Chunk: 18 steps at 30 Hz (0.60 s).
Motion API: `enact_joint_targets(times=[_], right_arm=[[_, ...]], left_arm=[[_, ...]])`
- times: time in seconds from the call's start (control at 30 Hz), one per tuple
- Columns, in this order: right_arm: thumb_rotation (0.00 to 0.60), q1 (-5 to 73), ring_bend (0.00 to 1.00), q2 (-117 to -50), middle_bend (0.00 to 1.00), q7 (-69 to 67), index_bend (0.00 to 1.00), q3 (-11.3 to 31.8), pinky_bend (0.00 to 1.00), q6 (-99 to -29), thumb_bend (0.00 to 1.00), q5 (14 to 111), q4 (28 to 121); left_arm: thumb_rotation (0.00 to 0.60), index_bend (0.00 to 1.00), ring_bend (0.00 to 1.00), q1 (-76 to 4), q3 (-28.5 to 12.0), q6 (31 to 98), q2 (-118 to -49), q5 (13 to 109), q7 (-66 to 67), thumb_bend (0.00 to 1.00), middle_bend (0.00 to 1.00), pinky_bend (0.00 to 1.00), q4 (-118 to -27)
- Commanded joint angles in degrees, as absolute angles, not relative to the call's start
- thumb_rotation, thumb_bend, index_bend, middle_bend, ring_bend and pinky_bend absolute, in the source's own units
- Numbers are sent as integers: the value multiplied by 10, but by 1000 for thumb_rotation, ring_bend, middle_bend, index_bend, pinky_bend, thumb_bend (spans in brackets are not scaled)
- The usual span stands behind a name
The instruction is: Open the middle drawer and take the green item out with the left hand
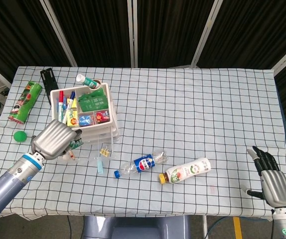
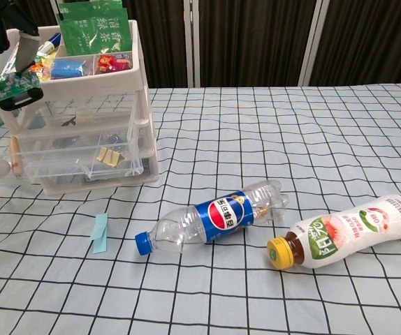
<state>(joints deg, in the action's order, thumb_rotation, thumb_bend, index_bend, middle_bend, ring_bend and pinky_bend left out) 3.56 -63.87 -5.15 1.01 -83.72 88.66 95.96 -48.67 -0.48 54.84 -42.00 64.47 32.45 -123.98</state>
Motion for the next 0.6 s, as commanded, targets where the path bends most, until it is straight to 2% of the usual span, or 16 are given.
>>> enact_joint_targets(times=[0.03, 0.3, 0.6], right_arm=[[600, 35, 0, -640, 0, -50, 0, 10, 0, -838, 39, 887, 960], [600, 35, 0, -643, 0, -42, 0, 8, 0, -838, 39, 889, 960], [600, 35, 0, -647, 0, -33, 0, 6, 0, -837, 39, 891, 959]], left_arm=[[600, 513, 736, -456, 3, 560, -393, 675, 289, 370, 817, 718, -1236], [600, 512, 737, -396, 22, 576, -363, 754, 209, 370, 817, 718, -1198], [600, 513, 736, -342, 43, 586, -369, 813, 143, 370, 817, 718, -1132]])
